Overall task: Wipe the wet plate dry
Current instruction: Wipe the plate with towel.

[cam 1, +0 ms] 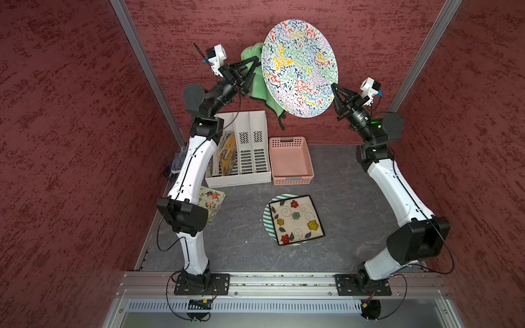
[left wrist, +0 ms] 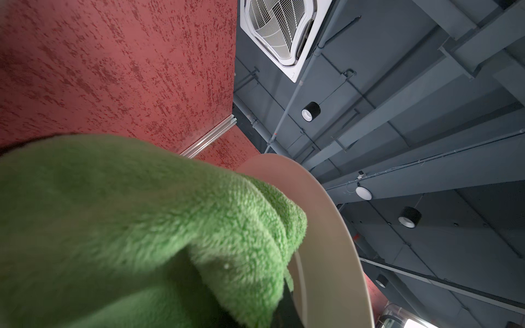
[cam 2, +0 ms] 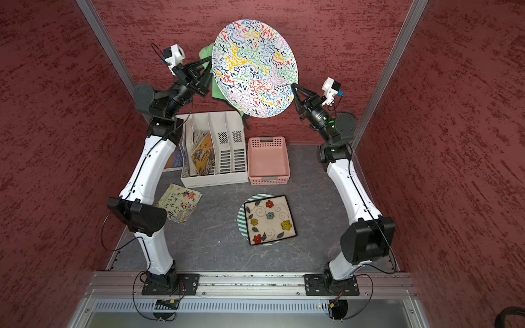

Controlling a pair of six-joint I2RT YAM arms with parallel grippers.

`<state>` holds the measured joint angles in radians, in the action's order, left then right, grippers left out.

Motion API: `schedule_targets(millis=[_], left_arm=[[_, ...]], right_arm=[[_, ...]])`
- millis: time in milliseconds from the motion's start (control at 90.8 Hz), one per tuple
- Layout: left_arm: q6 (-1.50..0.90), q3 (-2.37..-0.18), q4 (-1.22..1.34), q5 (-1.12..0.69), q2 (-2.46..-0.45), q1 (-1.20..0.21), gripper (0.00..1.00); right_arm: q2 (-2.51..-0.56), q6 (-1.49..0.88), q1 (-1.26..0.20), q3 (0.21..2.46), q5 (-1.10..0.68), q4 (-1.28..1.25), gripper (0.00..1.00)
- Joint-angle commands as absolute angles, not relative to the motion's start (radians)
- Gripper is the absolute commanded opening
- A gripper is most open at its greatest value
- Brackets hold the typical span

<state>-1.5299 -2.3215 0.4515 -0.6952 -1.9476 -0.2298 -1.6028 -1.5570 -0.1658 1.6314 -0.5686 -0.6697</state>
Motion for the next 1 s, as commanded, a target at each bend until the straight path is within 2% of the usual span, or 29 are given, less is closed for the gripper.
schedule_targets(millis=[0,154,253,397,551,661,782,992], left_arm=[[-1.618,-2.424,0.574,-0.668,-1.992,-0.266,0.0],[-1.659,-2.522,0.614,-0.591,-2.06,-0.354,0.0],[-1.616,-2.518,0.599,-0.564,-2.058,-0.436,0.0],[-1.576,-2.411,0.627,-0.544,-2.021,-0.543,0.0],[-1.525,-2.263,0.633,-0.542,-1.932,-0.544,0.0],[-1.459,-2.247,0.567,-0.543,-1.864,-0.485,0.0],[-1.474,-2.332,0.544,-0.544,-1.868,-0.415,0.0],[-1.472,-2.529,0.508,-0.543,-1.957,-0.406,0.0]], right_arm=[[-1.604,-1.585,-0.203,1.643,-0.603,-0.766,0.0],[-1.648,-1.57,-0.263,1.689,-0.613,-0.738,0.0],[-1.715,-1.567,-0.287,1.804,-0.592,-0.716,0.0],[-1.82,-1.539,-0.265,2.051,-0.501,-0.613,0.0],[-1.884,-1.503,-0.194,2.218,-0.461,-0.507,0.0],[-1.855,-1.5,-0.156,2.179,-0.486,-0.499,0.0],[-1.778,-1.481,-0.158,2.046,-0.534,-0.539,0.0],[-1.67,-1.491,-0.254,1.823,-0.548,-0.616,0.0]])
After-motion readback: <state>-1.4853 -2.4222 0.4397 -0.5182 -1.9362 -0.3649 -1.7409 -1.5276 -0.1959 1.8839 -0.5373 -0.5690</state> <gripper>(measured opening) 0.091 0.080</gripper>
